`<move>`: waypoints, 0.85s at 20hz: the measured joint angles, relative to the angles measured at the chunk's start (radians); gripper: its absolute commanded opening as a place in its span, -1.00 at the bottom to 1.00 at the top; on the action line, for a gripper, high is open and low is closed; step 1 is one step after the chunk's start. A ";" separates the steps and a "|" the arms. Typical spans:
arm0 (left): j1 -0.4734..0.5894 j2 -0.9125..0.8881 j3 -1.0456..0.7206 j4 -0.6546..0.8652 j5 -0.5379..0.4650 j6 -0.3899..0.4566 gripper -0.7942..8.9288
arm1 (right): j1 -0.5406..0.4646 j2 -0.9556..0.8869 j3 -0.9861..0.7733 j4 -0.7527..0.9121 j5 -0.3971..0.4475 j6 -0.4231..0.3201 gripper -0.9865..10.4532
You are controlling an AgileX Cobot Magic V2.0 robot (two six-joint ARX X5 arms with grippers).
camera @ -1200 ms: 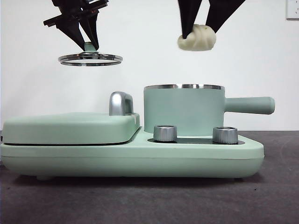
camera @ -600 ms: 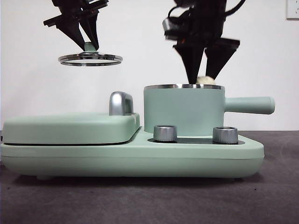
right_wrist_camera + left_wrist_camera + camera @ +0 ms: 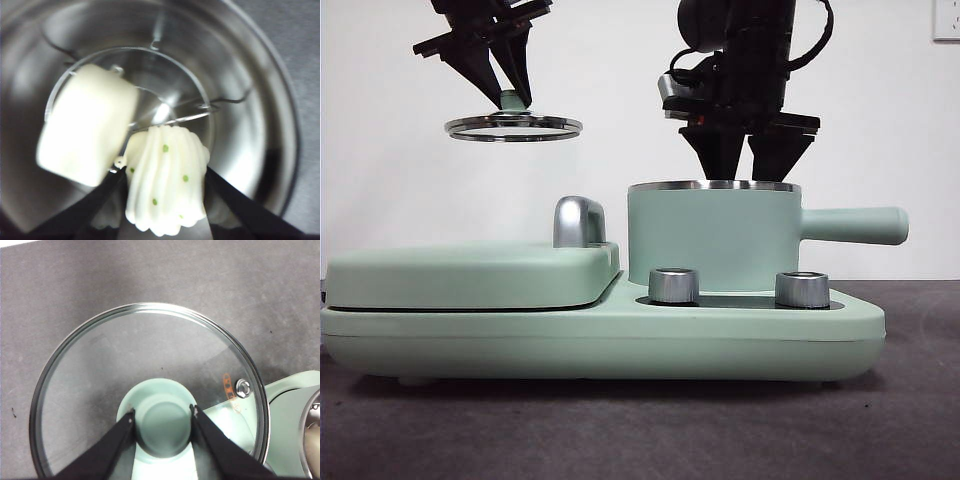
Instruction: Put the buns in a small steamer
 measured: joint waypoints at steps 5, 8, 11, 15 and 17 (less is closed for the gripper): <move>0.000 0.000 0.000 0.000 0.000 0.000 -0.80 | 0.000 0.001 0.000 -0.009 -0.019 0.000 -0.29; 0.000 0.000 0.000 0.000 0.000 0.000 -0.80 | 0.000 0.001 0.000 -0.017 -0.019 0.000 -0.18; 0.000 0.000 0.000 0.000 0.000 0.000 -0.80 | -0.004 0.001 0.002 -0.024 -0.019 0.000 -0.14; 0.000 0.000 0.000 0.000 0.000 0.000 -0.80 | -0.007 0.003 0.107 -0.093 -0.019 -0.003 -0.14; 0.000 0.000 0.000 0.000 0.000 0.000 -0.80 | -0.007 -0.028 0.129 -0.094 -0.021 -0.003 -0.14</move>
